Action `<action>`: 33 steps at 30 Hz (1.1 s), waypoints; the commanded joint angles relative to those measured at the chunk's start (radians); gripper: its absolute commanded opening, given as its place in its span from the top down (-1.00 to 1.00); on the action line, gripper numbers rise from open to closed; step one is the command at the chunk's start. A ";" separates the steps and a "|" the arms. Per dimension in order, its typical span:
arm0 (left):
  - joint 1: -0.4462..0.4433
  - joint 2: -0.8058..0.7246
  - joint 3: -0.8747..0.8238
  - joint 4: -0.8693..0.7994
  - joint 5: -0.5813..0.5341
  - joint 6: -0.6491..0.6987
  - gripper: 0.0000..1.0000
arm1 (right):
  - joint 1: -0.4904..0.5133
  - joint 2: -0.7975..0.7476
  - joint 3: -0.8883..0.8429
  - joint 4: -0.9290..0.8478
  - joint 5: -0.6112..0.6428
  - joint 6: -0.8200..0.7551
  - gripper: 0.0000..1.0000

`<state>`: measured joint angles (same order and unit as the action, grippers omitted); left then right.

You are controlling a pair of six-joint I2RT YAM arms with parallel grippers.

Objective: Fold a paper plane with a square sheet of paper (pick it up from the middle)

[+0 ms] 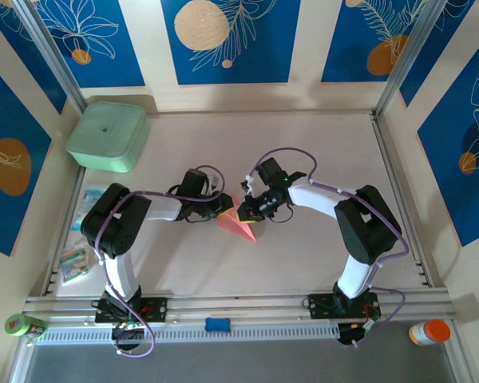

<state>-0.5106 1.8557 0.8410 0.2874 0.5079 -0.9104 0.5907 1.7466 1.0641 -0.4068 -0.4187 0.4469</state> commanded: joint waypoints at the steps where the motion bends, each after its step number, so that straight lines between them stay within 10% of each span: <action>1: 0.009 0.045 -0.010 -0.108 -0.063 0.012 0.46 | 0.019 0.048 0.022 -0.012 0.034 0.045 0.81; 33: -0.030 -0.087 -0.042 -0.006 0.003 -0.019 0.47 | 0.005 0.180 -0.012 -0.031 0.127 0.093 0.91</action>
<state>-0.5278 1.7729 0.8261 0.2535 0.4973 -0.9199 0.6018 1.8889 1.0668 -0.3969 -0.3199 0.5285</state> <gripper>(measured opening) 0.269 0.046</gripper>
